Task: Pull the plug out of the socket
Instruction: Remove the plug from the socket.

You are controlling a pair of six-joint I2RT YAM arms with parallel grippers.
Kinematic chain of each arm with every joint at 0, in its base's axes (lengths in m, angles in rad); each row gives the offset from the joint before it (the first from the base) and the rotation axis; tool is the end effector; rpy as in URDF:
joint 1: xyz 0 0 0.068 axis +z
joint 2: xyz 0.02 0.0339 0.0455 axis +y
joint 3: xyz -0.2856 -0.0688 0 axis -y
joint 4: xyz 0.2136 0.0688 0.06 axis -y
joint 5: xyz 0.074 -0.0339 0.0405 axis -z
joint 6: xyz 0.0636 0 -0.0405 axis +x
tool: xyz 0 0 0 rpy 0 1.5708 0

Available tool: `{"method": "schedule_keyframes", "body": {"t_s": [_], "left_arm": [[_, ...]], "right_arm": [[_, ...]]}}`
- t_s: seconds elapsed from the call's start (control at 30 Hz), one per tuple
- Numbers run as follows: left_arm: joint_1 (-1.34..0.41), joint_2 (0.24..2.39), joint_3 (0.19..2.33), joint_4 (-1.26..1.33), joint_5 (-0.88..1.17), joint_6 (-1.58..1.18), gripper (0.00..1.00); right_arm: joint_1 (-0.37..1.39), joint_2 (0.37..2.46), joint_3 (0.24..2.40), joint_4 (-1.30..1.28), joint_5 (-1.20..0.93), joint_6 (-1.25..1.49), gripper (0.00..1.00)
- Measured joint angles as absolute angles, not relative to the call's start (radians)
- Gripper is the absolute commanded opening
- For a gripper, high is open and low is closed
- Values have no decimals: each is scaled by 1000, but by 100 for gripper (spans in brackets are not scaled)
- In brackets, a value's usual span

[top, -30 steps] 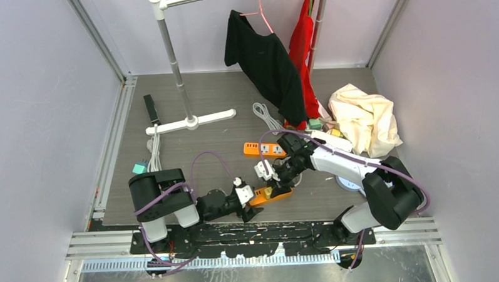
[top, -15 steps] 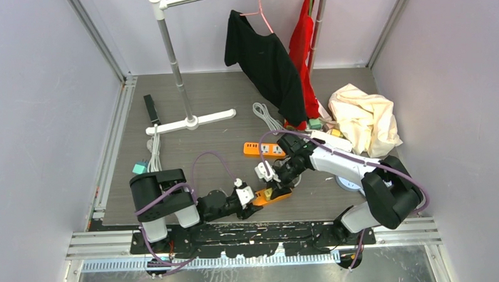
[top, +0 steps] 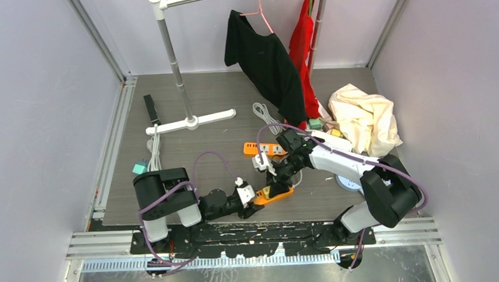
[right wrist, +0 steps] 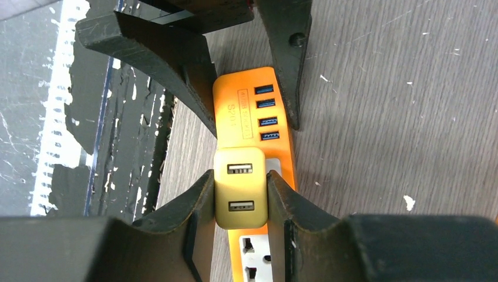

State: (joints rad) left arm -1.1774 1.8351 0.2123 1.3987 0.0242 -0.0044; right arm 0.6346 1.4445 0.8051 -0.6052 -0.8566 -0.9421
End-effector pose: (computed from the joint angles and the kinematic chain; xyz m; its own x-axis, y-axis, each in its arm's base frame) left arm 0.1050 -0.2570 0.1422 -0.0893 0.2037 -0.9750 0.9320 0.3623 -0.0097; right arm 0.1554 0.1740 0.2080 0.0232 -0.6408 -0.7674 -0.9600 -0.2284 0.1618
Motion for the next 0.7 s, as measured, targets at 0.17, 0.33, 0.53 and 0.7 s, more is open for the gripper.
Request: {"method": "schedule_keyframes", "body": {"t_s": [0.17, 0.33, 0.53, 0.7], "left_arm": [[-1171, 1842, 220, 1408, 27, -12, 0], [-1165, 1842, 255, 1445, 23, -19, 0], [-1161, 1842, 260, 1468, 23, -19, 0], [-1161, 1844, 258, 1435, 28, -20, 0]], "right_arm": [[564, 1465, 836, -675, -907, -1014, 1], [445, 1441, 888, -833, -1003, -1156, 1], [432, 1400, 877, -817, -1011, -1137, 1], [479, 1387, 844, -724, -960, -1014, 1]]}}
